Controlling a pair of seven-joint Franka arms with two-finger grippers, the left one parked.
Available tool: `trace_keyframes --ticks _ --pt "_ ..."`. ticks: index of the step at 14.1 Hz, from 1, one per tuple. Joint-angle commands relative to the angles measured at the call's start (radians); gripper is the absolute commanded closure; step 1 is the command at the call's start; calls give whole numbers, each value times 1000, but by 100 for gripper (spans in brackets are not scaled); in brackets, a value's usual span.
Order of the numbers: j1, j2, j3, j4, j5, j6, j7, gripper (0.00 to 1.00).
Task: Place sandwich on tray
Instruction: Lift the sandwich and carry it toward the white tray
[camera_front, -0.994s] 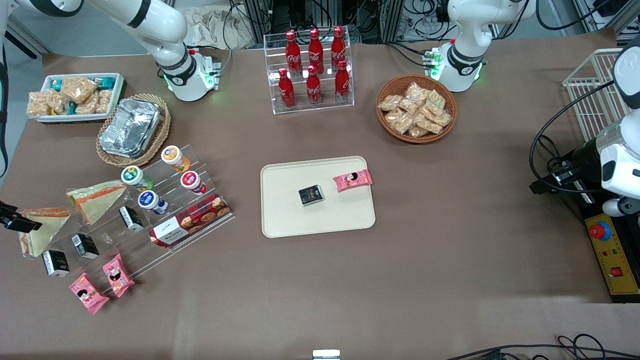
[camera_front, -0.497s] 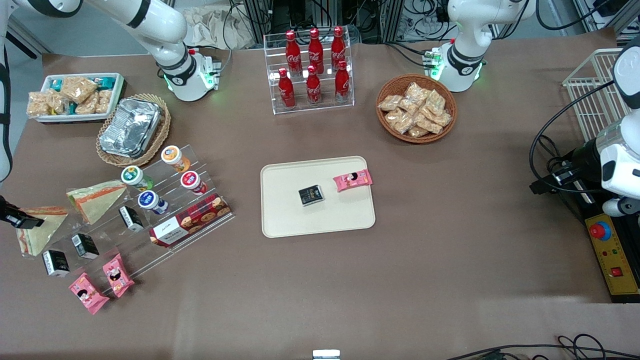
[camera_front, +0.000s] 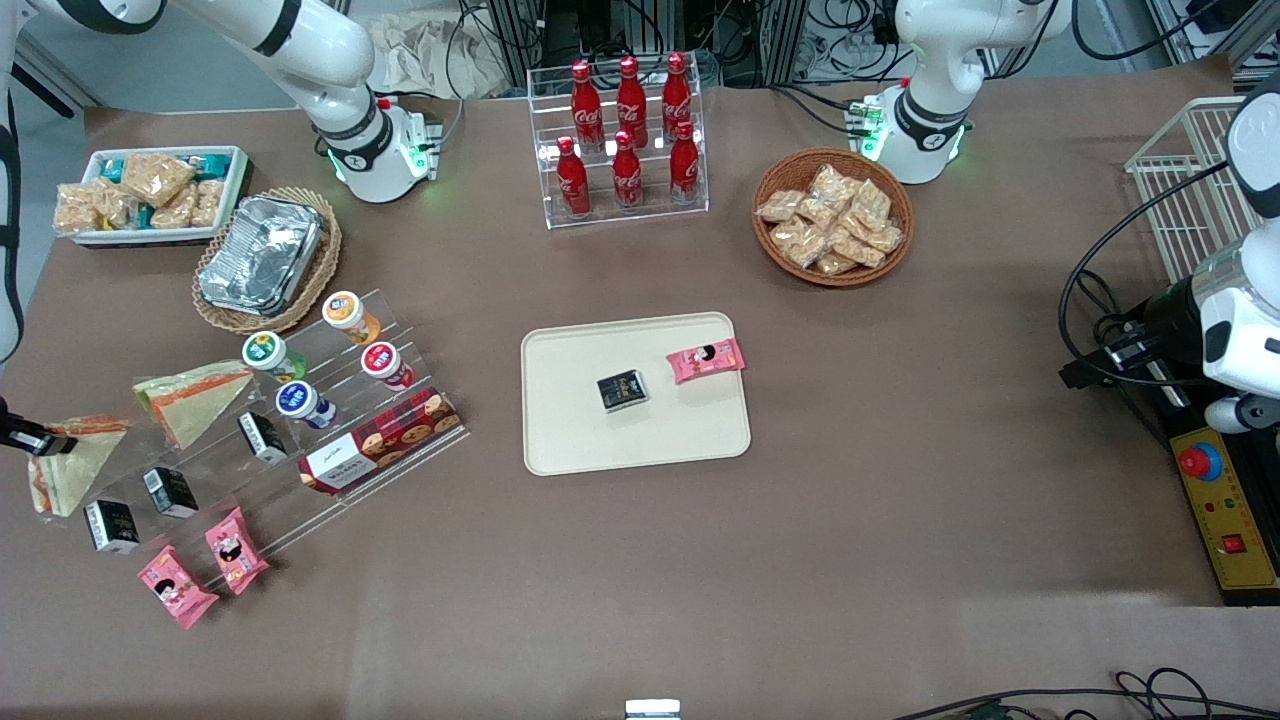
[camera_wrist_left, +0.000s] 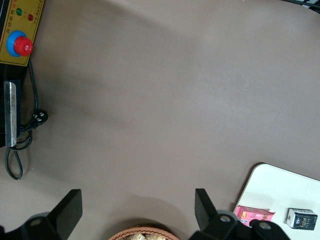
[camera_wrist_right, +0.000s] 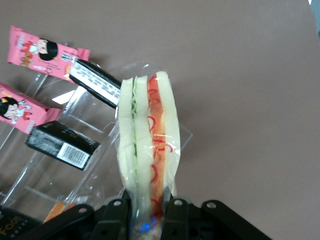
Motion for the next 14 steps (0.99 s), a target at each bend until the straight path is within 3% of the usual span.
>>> trace_keyframes --ticks 1,4,7,10,14 --pt "5 -18 8 96 25 -182 -44 100" --pt "64 -62 11 225 29 -469 -41 100" --pt "153 -148 12 240 57 -529 35 100" --pt "241 -175 9 240 173 -577 265 100" --pt "425 -178 12 240 249 -565 692 100"
